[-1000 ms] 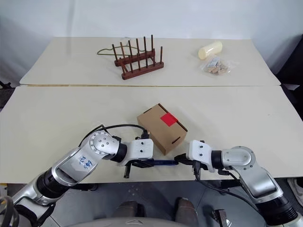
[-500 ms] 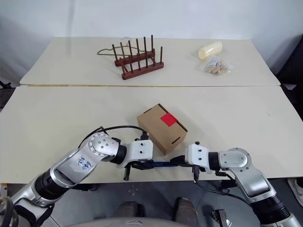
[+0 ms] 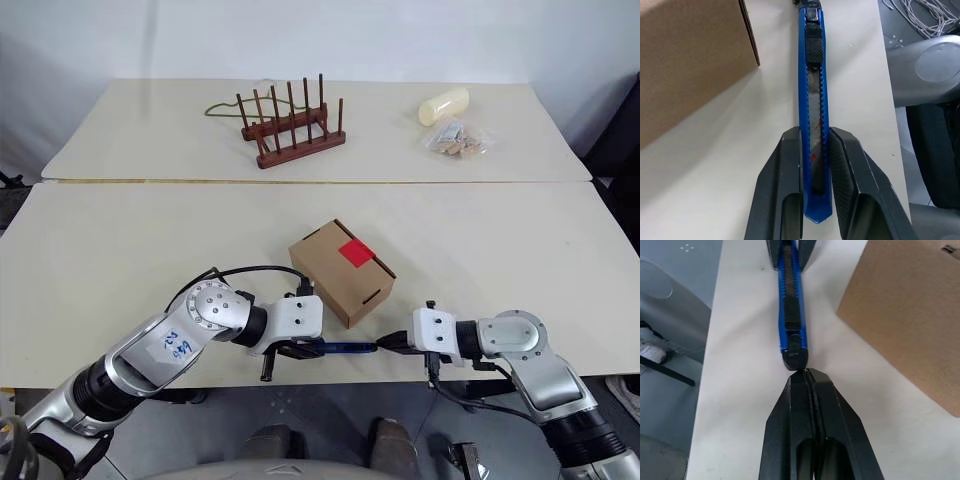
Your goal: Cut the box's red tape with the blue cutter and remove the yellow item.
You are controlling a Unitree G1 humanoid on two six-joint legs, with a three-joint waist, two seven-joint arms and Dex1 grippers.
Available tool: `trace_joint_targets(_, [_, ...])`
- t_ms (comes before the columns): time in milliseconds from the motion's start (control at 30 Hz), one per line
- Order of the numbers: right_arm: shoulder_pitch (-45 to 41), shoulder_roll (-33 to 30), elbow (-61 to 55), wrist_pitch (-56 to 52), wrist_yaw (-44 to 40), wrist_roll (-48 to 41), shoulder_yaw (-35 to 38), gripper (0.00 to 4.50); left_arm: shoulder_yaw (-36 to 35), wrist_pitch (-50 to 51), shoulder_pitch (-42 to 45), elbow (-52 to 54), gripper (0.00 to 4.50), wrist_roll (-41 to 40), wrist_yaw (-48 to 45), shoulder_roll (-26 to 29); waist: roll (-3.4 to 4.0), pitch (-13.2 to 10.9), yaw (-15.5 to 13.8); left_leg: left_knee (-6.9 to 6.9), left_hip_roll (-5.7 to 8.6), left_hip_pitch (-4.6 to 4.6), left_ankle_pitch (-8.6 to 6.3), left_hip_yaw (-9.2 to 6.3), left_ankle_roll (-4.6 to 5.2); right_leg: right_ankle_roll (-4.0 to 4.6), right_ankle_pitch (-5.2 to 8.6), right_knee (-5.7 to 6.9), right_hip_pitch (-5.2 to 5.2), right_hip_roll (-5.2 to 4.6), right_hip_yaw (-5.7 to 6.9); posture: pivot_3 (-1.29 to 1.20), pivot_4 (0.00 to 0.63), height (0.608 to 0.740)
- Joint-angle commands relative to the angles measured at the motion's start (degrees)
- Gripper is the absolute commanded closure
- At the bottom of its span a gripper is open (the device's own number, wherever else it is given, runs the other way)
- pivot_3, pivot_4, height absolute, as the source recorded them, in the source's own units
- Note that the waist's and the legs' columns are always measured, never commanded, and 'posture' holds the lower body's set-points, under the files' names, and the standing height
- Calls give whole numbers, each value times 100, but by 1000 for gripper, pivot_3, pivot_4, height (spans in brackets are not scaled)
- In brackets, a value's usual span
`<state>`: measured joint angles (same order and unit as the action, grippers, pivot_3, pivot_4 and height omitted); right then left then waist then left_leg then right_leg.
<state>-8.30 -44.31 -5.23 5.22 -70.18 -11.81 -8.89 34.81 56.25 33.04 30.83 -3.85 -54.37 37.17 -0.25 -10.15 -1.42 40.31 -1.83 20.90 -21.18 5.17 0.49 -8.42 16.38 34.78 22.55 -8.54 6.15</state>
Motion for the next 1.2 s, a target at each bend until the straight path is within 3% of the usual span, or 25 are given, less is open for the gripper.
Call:
trace_joint_targets(33, [-58, 137, -72, 145, -67, -23, -148, 4460, 303, 161, -148, -135, 4083, -31, -29, 131, 0, 0, 0, 0, 0, 0, 0, 0, 0, 0, 0, 0, 0, 0, 0, 0, 150, 740])
trace_joint_targets(200, [-154, 309, -122, 41, 50, -21, -160, 4460, 312, 193, -133, -86, 4083, -71, -25, 159, 2, 1, 17, -1, -2, -6, 0, 1, -1, 0, 0, 5, -1, 1, -1, 0, 150, 740])
trace_joint_targets(667, [-489, -191, -2, -70, -386, -642, 557, 4460, 415, 200, -56, -84, 4083, -95, -100, 232, 2, 1, 10, -1, -3, -16, 1, 7, -2, 1, 0, 10, -5, 1, -6, 0, 150, 740])
trace_joint_targets(833, [-233, -250, -398, -261, -595, -868, 389, 4460, 457, 209, 9, -112, 4083, -119, -106, 181, 2, 1, 5, -1, -3, -15, 0, 6, -2, 1, 0, 10, -5, 1, -6, 0, 150, 740])
trace_joint_targets(1200, [-328, 0, -150, -161, -544, -388, -95, 4460, 464, 325, 31, -40, 4083, -132, -33, 195, 2, 1, 5, -1, -2, -16, 0, 7, -1, 1, 0, 10, -6, 0, -6, 0, 150, 740])
